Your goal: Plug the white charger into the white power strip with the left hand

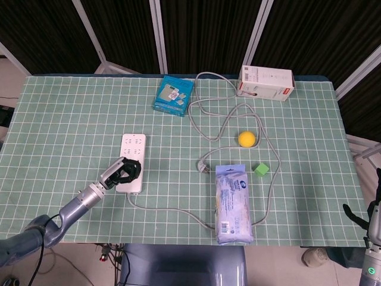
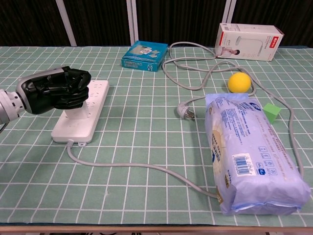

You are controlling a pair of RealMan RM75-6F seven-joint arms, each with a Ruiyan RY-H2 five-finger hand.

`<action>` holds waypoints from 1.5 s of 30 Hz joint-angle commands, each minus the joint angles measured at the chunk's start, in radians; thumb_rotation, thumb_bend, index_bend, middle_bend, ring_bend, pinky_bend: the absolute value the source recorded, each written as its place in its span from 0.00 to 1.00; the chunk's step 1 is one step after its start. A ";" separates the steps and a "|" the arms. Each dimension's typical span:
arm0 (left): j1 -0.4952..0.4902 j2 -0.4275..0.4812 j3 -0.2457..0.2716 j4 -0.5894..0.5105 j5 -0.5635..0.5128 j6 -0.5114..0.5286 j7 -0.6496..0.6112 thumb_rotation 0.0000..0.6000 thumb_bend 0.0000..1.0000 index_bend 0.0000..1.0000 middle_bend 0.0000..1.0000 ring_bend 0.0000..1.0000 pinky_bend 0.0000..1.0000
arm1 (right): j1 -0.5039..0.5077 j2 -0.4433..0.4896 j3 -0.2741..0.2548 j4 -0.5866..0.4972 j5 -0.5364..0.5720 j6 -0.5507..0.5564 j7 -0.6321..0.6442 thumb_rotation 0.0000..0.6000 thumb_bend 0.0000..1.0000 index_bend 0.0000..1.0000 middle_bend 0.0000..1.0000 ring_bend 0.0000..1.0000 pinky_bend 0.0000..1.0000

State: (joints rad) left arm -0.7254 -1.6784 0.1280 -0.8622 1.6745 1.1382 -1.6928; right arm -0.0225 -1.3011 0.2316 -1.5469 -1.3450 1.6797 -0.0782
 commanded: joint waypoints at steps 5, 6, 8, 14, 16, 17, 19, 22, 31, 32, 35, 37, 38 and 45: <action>-0.003 0.006 -0.007 -0.009 0.001 0.013 0.004 1.00 1.00 0.88 0.92 0.81 0.99 | -0.001 0.000 0.000 0.001 0.000 0.001 0.000 1.00 0.13 0.01 0.00 0.00 0.00; -0.004 0.011 -0.010 -0.018 0.003 0.023 0.008 1.00 1.00 0.88 0.92 0.81 0.99 | -0.001 0.000 0.001 0.001 0.001 0.001 0.000 1.00 0.13 0.01 0.00 0.00 0.00; -0.008 0.029 -0.018 -0.044 0.011 0.049 0.019 1.00 1.00 0.88 0.92 0.81 0.99 | 0.000 -0.001 0.002 0.001 0.001 0.002 -0.001 1.00 0.13 0.01 0.00 0.00 0.00; -0.012 0.137 -0.073 -0.200 0.020 0.166 0.133 1.00 1.00 0.88 0.92 0.81 0.99 | -0.001 0.000 0.000 0.001 0.000 0.001 -0.001 1.00 0.13 0.01 0.00 0.00 0.00; -0.004 0.184 -0.096 -0.272 0.008 0.193 0.205 1.00 0.99 0.88 0.92 0.81 0.98 | -0.001 0.000 0.000 0.001 -0.001 0.002 0.001 1.00 0.13 0.01 0.00 0.00 0.00; 0.002 0.208 -0.110 -0.308 -0.001 0.208 0.246 1.00 0.98 0.88 0.91 0.80 0.97 | -0.001 0.001 0.000 0.000 -0.002 0.003 0.001 1.00 0.13 0.01 0.00 0.00 0.00; 0.018 0.249 -0.137 -0.376 -0.027 0.232 0.353 1.00 0.93 0.86 0.88 0.76 0.91 | -0.002 0.001 0.000 0.000 -0.002 0.004 0.001 1.00 0.13 0.01 0.00 0.00 0.00; 0.054 0.292 -0.179 -0.459 -0.073 0.273 0.625 1.00 0.79 0.73 0.74 0.61 0.73 | -0.001 0.001 -0.002 0.000 -0.004 0.003 -0.001 1.00 0.13 0.01 0.00 0.00 0.00; 0.217 0.481 -0.144 -0.827 -0.266 0.309 1.793 1.00 0.30 0.34 0.15 0.03 0.18 | 0.003 0.010 -0.022 0.002 -0.031 -0.010 -0.002 1.00 0.13 0.01 0.00 0.00 0.00; 0.246 0.485 -0.134 -0.857 -0.274 0.344 1.869 1.00 0.30 0.34 0.15 0.03 0.17 | 0.003 0.013 -0.025 0.003 -0.038 -0.010 0.001 1.00 0.13 0.01 0.00 0.00 0.00; 0.320 0.482 -0.104 -0.895 -0.269 0.415 1.919 1.00 0.29 0.32 0.13 0.02 0.15 | 0.004 0.023 -0.036 0.004 -0.060 -0.011 0.012 1.00 0.13 0.01 0.00 0.00 0.00; 0.363 0.492 -0.079 -0.893 -0.277 0.429 1.907 1.00 0.29 0.30 0.12 0.01 0.13 | 0.006 0.029 -0.042 0.005 -0.072 -0.015 0.018 1.00 0.13 0.01 0.00 0.00 0.00; 0.380 0.498 -0.071 -0.893 -0.289 0.430 1.906 1.00 0.29 0.29 0.12 0.01 0.12 | 0.006 0.032 -0.045 0.006 -0.076 -0.019 0.021 1.00 0.13 0.01 0.00 0.00 0.00; 0.476 0.501 -0.061 -0.833 -0.315 0.459 1.803 1.00 0.29 0.26 0.08 0.00 0.11 | 0.011 0.058 -0.066 0.009 -0.097 -0.045 0.038 1.00 0.13 0.01 0.00 0.00 0.00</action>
State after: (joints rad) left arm -0.3500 -1.2093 0.0433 -1.6797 1.4035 1.5436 0.2112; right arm -0.0123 -1.2441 0.1670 -1.5386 -1.4398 1.6369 -0.0420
